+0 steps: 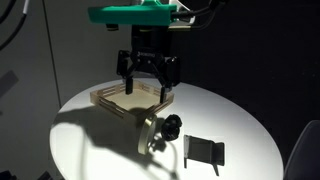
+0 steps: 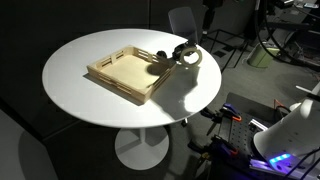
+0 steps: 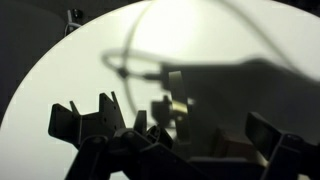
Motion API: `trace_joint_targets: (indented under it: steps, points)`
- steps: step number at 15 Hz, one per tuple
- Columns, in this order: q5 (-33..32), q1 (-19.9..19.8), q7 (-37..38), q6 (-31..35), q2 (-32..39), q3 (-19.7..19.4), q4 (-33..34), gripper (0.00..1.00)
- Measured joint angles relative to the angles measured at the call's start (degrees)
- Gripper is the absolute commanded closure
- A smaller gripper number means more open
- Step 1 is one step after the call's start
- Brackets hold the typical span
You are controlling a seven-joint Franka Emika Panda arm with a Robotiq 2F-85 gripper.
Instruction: Place the tape on the tray
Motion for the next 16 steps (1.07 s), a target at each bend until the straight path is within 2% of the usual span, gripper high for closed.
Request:
trace_joint_targets:
  steps: [3,13,16]
  points:
    - [0.2,-0.2,-0.2,3.9,1.2,-0.2,-0.1,0.0]
    - [0.4,-0.1,-0.1,4.3,1.6,0.1,-0.2,0.0]
    - [0.4,0.3,-0.3,6.3,2.9,0.8,-0.2,0.0]
